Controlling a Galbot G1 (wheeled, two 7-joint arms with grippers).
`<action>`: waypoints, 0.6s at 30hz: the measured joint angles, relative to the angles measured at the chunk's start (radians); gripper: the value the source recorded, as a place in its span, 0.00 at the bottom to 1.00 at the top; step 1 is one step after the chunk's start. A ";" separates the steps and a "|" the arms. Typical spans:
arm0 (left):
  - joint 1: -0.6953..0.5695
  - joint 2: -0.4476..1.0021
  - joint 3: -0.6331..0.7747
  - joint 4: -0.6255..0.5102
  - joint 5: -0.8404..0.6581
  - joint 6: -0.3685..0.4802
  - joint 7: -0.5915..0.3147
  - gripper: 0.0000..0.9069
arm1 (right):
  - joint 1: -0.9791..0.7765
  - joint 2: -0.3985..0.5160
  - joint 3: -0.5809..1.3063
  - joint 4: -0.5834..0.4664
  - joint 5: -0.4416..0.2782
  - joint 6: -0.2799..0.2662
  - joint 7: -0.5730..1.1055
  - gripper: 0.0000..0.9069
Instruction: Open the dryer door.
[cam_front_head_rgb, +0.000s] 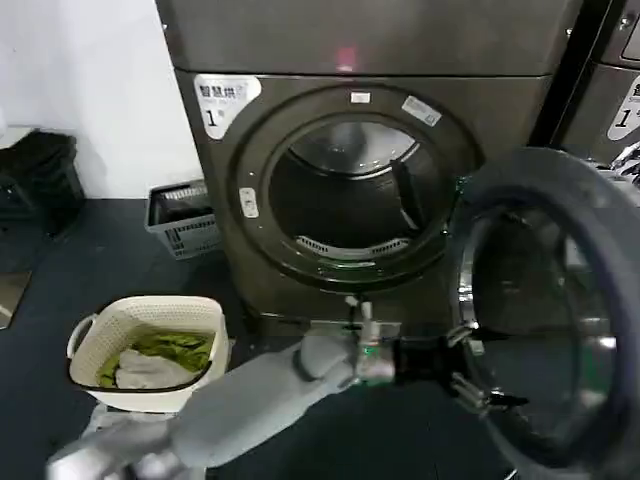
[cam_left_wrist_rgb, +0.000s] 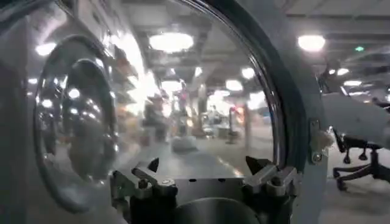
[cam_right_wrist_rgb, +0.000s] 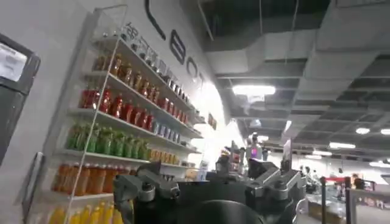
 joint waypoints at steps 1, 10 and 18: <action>-0.012 -0.015 0.007 0.009 0.007 -0.001 -0.005 1.00 | -0.003 0.003 0.005 0.005 0.006 -0.014 -0.005 1.00; -0.077 -0.149 0.071 0.102 0.091 -0.023 -0.078 1.00 | -0.025 0.000 0.036 0.021 0.013 -0.011 -0.026 1.00; -0.110 -0.248 0.094 0.181 0.112 -0.033 -0.120 1.00 | -0.031 -0.001 0.046 0.021 0.014 0.001 -0.030 1.00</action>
